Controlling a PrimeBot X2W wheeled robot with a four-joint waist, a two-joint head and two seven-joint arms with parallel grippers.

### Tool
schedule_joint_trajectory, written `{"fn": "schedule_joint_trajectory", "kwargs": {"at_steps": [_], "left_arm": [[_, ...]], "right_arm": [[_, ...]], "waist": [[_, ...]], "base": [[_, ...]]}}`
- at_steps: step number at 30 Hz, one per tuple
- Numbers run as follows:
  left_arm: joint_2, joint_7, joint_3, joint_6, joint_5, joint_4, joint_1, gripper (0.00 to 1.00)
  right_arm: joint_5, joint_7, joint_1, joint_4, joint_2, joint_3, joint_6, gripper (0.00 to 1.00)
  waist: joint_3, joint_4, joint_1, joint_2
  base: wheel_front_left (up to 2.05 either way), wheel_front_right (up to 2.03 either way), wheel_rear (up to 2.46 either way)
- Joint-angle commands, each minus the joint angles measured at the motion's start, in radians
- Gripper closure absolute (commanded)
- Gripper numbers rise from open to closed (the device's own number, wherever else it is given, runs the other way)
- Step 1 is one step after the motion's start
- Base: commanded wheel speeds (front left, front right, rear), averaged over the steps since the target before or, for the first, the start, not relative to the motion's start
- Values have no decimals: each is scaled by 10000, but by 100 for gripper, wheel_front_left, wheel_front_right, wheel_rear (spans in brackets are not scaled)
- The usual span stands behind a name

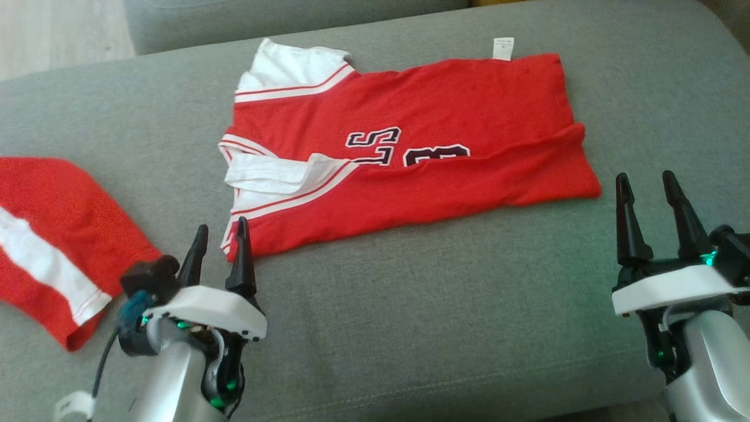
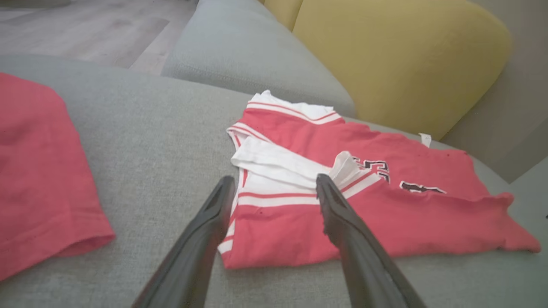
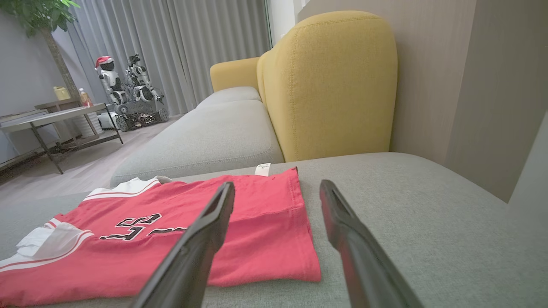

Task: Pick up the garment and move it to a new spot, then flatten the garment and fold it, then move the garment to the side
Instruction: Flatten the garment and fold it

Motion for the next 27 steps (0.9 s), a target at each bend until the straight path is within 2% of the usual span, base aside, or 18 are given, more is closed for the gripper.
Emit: {"fn": "schedule_joint_trajectory", "kwargs": {"at_steps": [1, 7, 11, 17, 23, 24, 25, 26, 27], "left_arm": [[41, -77, 223, 108, 24, -91, -647, 0], [39, -77, 109, 881, 231, 1794, -1453, 0], [39, -77, 372, 1204, 247, 2718, -1934, 0], [117, -78, 171, 1357, 569, 4313, -2505, 0], [149, -78, 35, 1352, 749, 5212, -2888, 0], [144, -78, -21, 1279, 758, 5378, -2944, 16], [138, -78, -72, 1176, 754, 5492, -3008, 78], [130, -78, -132, 1075, 759, 5563, -3063, 100], [122, -78, -184, 978, 757, 5594, -3114, 100]], "right_arm": [[-38, -106, -363, -374, -45, 162, -7, 0], [29, -106, -471, -419, -36, 274, -7, 0], [77, -106, -521, -426, -15, 297, -7, 0], [129, -106, -598, -402, 21, 297, -7, 0], [149, -106, -649, -379, 43, 253, -7, 0], [155, -106, -656, -350, 43, 259, -7, 0], [160, -106, -664, -270, 39, 255, -7, 0], [158, -106, -680, -120, 30, 234, -7, 0], [153, -106, -705, 88, 18, 198, -7, 0]], "waist": [[78, -101, 0, 0], [257, -451, 0, 0], [381, -643, 0, 0], [506, -815, 0, 0], [615, -830, 0, 0], [627, -816, 0, 0], [637, -798, 0, 0], [646, -770, 0, 0], [652, -728, 0, 0]], "base": [[0, 0, 0], [0, 0, 0], [0, 0, 0], [0, 0, 0], [0, 0, 0], [0, 0, 0], [0, 0, 0], [0, 0, 0], [0, 0, 0]]}}
